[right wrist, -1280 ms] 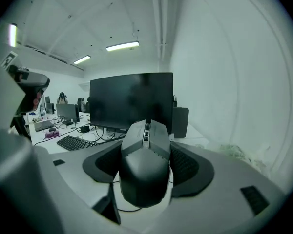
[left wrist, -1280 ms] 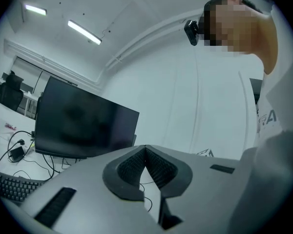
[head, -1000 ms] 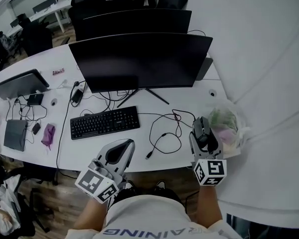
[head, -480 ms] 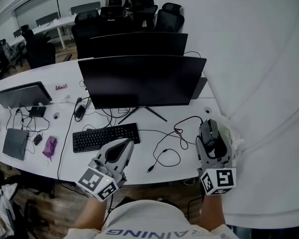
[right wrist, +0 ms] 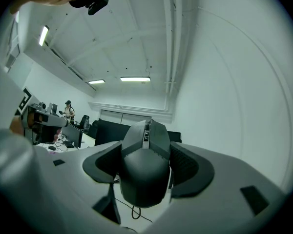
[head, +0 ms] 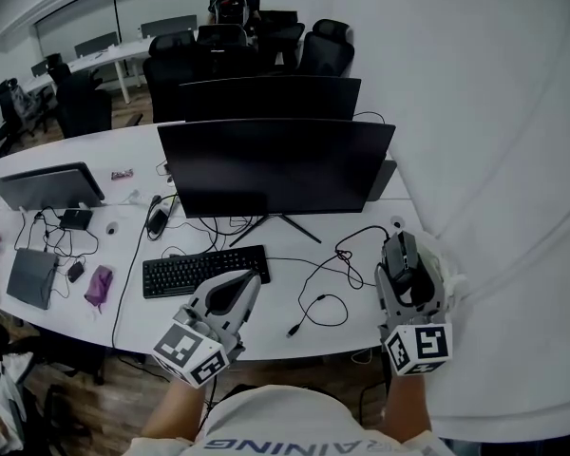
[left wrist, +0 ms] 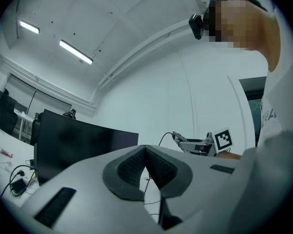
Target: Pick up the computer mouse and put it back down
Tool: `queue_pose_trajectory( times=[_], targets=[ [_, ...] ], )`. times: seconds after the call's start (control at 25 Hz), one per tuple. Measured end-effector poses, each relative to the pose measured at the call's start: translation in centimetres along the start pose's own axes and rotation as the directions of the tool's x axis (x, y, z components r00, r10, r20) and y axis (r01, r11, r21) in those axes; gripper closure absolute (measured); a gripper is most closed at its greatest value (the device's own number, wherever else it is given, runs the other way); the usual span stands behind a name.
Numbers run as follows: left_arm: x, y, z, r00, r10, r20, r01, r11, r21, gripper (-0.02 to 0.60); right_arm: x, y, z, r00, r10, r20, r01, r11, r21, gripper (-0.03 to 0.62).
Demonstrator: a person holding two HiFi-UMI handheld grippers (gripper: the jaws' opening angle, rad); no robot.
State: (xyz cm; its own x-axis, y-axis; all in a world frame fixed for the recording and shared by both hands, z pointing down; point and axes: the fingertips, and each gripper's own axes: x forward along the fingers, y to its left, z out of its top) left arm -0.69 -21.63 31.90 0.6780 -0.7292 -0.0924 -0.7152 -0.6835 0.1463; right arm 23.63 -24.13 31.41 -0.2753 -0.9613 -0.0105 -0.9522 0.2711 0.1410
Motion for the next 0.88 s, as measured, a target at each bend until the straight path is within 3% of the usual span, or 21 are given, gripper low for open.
queue_pose_trajectory(
  times=[0.88],
  targets=[
    [0.0, -0.3, -0.2, 1.000, 0.018, 0.007, -0.018, 1.000, -0.007, 0.577, -0.3, -0.4, -1.5, 0.999, 0.018, -0.032, -0.018, 1.000, 0.012, 0.292]
  ],
)
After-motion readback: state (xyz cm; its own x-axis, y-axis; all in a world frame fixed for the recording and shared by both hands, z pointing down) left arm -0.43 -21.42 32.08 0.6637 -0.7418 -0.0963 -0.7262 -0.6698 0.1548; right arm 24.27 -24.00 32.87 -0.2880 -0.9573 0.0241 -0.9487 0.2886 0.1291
